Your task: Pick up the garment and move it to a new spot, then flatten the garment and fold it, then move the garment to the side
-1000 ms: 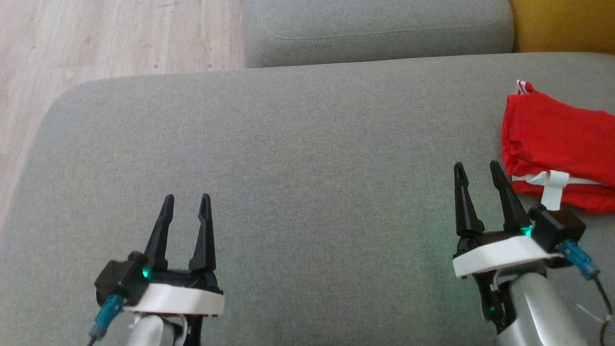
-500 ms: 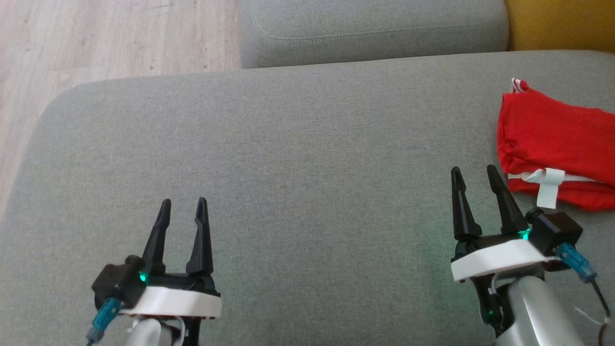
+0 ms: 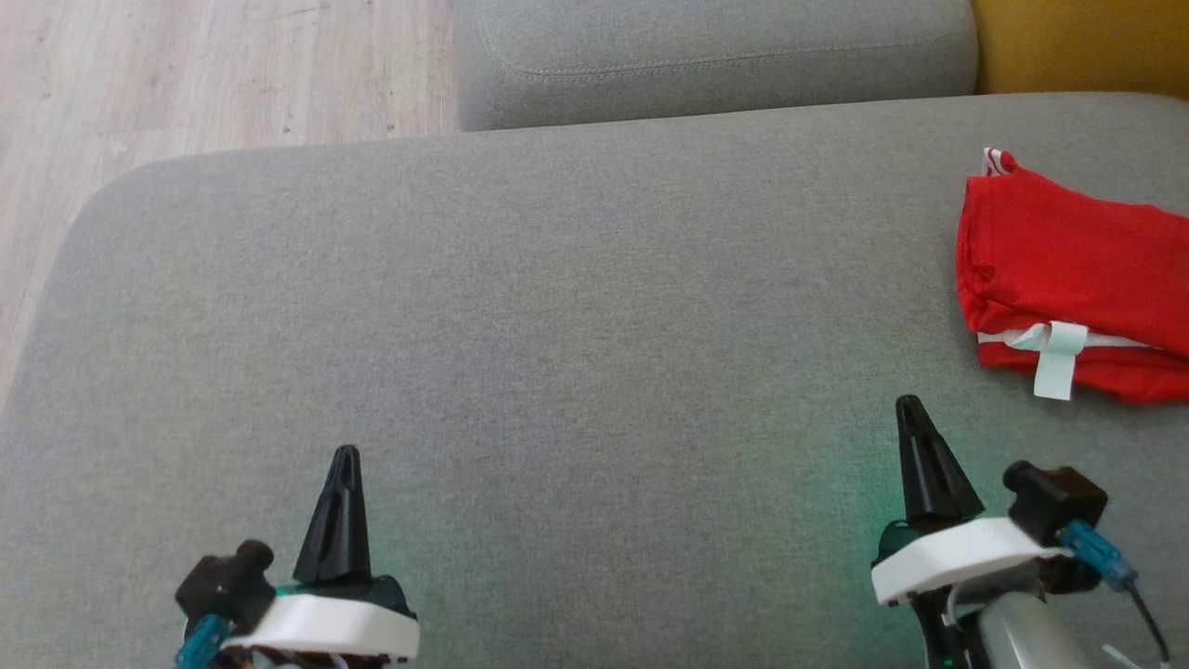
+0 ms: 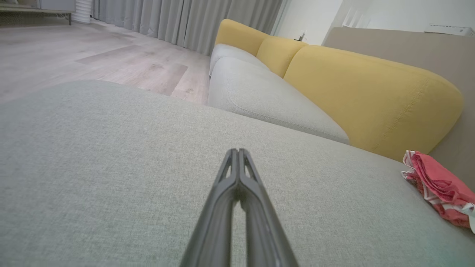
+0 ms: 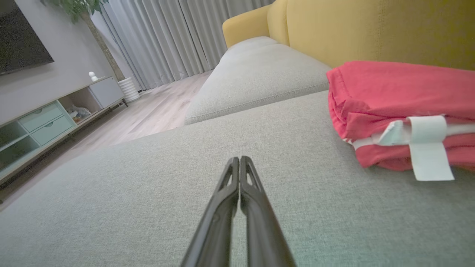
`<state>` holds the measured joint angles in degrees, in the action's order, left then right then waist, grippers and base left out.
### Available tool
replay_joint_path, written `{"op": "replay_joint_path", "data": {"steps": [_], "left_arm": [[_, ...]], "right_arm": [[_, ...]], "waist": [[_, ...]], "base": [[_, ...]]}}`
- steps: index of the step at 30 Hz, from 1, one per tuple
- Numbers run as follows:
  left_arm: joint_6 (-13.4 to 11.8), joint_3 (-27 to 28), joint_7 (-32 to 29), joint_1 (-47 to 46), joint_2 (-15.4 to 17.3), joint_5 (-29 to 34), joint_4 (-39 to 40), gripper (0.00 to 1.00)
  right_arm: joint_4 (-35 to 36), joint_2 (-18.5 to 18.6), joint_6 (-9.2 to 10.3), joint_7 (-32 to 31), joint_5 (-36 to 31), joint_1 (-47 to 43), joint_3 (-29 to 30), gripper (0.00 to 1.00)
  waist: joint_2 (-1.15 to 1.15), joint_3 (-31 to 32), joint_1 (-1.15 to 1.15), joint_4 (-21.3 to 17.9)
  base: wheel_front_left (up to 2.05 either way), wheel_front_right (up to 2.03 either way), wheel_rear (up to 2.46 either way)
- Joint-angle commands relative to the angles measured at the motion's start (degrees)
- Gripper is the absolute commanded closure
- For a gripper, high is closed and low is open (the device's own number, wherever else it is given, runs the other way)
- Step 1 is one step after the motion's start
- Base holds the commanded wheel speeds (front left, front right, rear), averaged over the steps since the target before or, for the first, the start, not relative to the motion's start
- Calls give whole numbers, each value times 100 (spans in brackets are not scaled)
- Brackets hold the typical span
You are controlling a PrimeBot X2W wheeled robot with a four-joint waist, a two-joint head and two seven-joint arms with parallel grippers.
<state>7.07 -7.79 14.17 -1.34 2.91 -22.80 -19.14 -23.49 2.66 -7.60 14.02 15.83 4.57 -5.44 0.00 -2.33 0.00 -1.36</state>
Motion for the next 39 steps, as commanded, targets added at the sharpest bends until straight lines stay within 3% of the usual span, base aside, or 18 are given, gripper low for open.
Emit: {"op": "replay_joint_path", "data": {"steps": [1,39], "left_arm": [[0,32,-11,-215,7,-141,195,100],[14,397,-606,-302,70,-2416,291,100]], "right_arm": [[213,13,0,-32,167,271,21,100],[450,91,4,-606,2670,233,301,100]], "waist": [[0,3,0,2],[0,72,0,46]], "base": [[0,0,0],[0,0,0]]}}
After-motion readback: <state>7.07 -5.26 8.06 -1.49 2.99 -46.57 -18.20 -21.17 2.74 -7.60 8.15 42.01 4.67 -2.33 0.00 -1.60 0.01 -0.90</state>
